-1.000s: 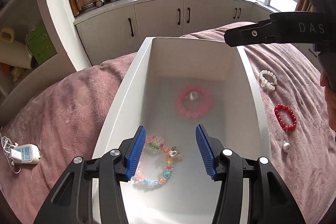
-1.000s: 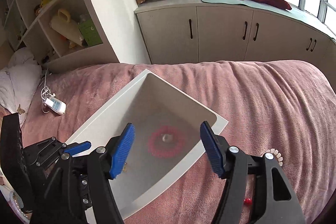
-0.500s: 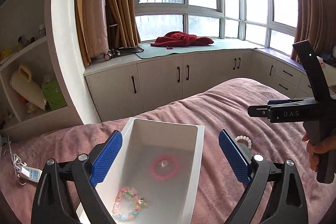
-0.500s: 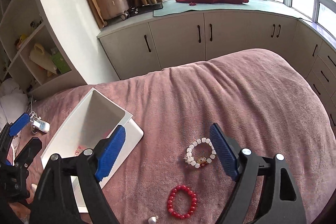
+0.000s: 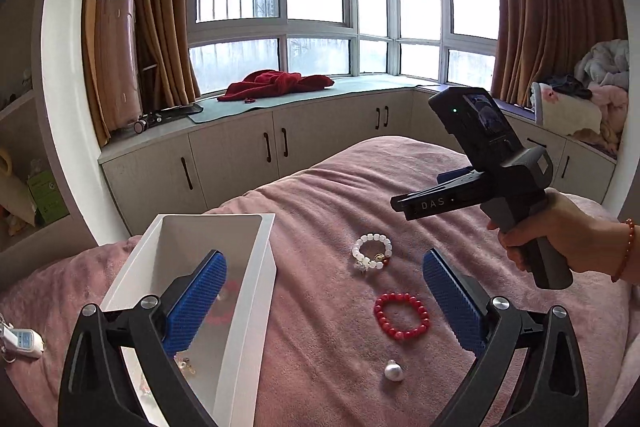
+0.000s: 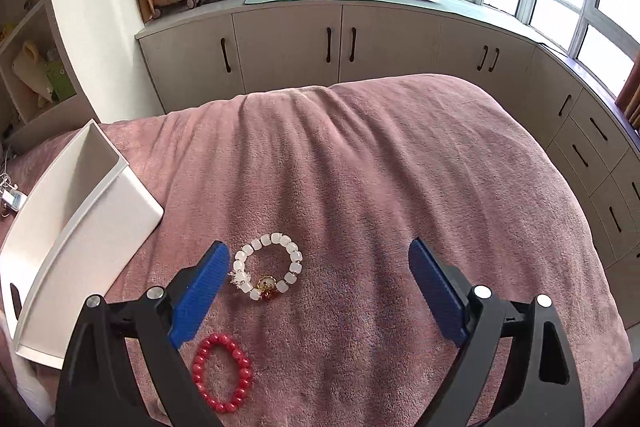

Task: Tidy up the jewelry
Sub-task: 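Grasp the white bead bracelet with the right tool while the left tool grasps the pearl, then release the white bracelet into the box with the right tool while the left carries the pearl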

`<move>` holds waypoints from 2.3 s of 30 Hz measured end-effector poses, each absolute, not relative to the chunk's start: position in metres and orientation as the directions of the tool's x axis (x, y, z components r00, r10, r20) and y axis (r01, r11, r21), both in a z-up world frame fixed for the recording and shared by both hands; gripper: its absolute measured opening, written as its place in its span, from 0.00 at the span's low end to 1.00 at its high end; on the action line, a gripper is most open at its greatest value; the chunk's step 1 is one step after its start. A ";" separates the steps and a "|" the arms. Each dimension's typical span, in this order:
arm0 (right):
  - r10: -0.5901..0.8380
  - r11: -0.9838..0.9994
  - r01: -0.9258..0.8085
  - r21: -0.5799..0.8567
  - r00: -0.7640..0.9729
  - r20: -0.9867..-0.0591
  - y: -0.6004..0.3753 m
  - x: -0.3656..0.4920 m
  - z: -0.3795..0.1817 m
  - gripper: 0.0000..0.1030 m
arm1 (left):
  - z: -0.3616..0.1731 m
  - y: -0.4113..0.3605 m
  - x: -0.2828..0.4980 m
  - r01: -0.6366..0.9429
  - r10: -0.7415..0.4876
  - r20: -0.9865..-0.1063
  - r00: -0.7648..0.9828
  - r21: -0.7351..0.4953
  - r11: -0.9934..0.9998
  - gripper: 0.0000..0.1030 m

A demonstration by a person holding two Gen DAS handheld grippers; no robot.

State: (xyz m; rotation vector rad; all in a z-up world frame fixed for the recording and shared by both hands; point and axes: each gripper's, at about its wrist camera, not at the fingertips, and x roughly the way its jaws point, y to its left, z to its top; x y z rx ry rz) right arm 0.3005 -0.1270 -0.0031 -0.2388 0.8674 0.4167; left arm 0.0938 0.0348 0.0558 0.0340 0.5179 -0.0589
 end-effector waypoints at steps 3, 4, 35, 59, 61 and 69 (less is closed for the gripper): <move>0.221 0.879 -0.466 -0.100 0.584 -0.781 -0.123 0.302 -0.022 0.87 | 0.035 0.028 0.081 0.090 -0.088 -0.481 0.872 -0.018 0.996 0.96; 0.217 0.875 -0.473 -0.108 0.582 -0.784 -0.122 0.303 -0.029 0.87 | 0.029 0.026 0.079 0.107 -0.107 -0.475 0.873 -0.027 0.994 0.96; 0.217 0.823 -0.545 -0.159 0.561 -0.799 -0.101 0.316 -0.106 0.38 | -0.108 -0.012 0.134 0.355 -0.259 -0.764 0.591 -0.042 0.934 0.27; 0.291 0.859 -0.511 -0.021 0.522 -0.802 -0.120 0.270 -0.039 0.10 | -0.060 0.030 0.096 0.331 -0.324 -0.680 0.658 -0.126 0.935 0.27; 0.306 0.862 -0.507 -0.001 0.522 -0.796 -0.119 0.269 -0.028 0.10 | -0.051 0.036 0.092 0.314 -0.327 -0.666 0.670 -0.145 0.938 0.27; 0.361 0.846 -0.533 0.026 0.536 -0.763 -0.097 0.258 0.017 0.10 | -0.017 0.071 0.082 0.223 -0.313 -0.631 0.710 -0.220 0.950 0.27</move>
